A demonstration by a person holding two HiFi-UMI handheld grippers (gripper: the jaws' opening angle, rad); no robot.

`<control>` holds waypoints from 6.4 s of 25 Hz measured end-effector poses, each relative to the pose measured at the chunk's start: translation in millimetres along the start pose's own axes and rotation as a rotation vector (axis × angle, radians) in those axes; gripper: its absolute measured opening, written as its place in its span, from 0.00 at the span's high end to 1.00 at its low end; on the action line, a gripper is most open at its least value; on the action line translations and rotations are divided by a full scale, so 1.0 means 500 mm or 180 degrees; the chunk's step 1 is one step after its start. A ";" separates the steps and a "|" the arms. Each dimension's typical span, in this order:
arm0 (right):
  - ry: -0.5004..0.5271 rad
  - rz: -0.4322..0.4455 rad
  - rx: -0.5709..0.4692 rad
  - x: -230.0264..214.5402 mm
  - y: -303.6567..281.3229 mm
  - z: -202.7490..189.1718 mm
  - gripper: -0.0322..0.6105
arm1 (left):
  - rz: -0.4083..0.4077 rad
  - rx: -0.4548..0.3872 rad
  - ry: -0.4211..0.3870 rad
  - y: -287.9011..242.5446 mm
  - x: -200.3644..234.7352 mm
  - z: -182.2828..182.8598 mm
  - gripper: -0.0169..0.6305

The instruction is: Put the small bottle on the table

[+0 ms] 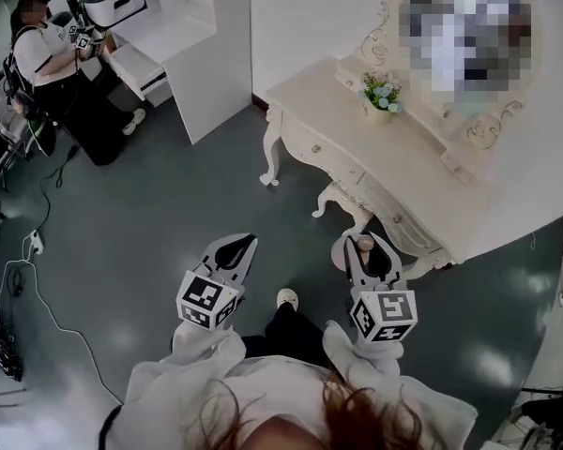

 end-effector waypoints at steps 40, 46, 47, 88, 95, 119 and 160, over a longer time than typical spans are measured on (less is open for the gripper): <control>-0.0078 0.0160 0.0015 -0.245 -0.301 0.042 0.71 | 0.0157 0.0091 0.0049 -0.348 0.121 0.035 0.95; -0.0092 0.0071 -0.0011 -0.283 -0.375 0.066 0.71 | 0.0012 0.0069 -0.0009 -0.437 0.169 0.064 0.95; -0.0104 0.0045 -0.0011 -0.291 -0.389 0.070 0.71 | -0.0020 0.0074 -0.0015 -0.453 0.178 0.069 0.95; -0.0193 -0.0500 0.0187 -0.419 -0.952 0.178 0.71 | -0.0533 0.0099 0.0022 -0.863 0.642 0.178 0.95; -0.0177 -0.0539 0.0311 -0.475 -1.027 0.127 0.71 | -0.0605 0.0211 0.0052 -0.943 0.657 0.150 0.95; 0.0026 -0.0242 0.0370 -0.532 -1.272 0.014 0.71 | -0.0632 0.0542 0.0126 -1.104 0.702 0.056 0.95; -0.0923 -0.0358 0.0160 -0.488 -1.070 0.060 0.51 | -0.0773 0.0379 0.0132 -1.041 0.630 0.088 0.95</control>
Point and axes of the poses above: the fingertips, and each gripper's own axes: y backward along the fingers, x to its left, z out of its top, the point moved 1 cm from there along y, backward along the fingers, and after that the axes turned 1 degree about z, right-handed, at the moved point
